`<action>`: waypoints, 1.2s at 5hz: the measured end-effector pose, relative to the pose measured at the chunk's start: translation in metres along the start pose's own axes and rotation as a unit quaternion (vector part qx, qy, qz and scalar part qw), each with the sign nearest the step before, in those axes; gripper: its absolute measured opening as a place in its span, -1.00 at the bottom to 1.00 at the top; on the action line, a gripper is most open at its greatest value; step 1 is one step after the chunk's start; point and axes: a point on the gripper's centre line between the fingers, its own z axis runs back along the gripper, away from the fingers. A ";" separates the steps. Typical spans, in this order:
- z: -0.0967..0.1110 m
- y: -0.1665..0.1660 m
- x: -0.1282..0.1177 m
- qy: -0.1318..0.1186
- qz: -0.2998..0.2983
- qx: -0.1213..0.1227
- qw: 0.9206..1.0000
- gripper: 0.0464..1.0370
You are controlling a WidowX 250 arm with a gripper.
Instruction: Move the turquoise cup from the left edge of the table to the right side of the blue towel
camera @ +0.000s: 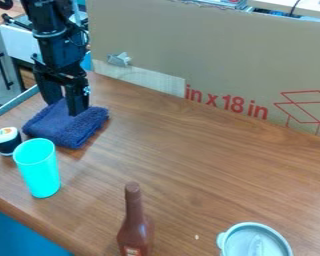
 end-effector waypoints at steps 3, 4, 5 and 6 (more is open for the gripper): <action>0.053 0.003 -0.068 -0.102 0.014 -0.023 0.994 0.93; 0.042 0.000 -0.091 -0.079 0.012 -0.020 0.997 0.93; 0.023 0.005 -0.105 -0.047 0.022 0.014 0.999 0.93; 0.003 0.002 -0.089 -0.017 0.014 0.034 0.999 0.93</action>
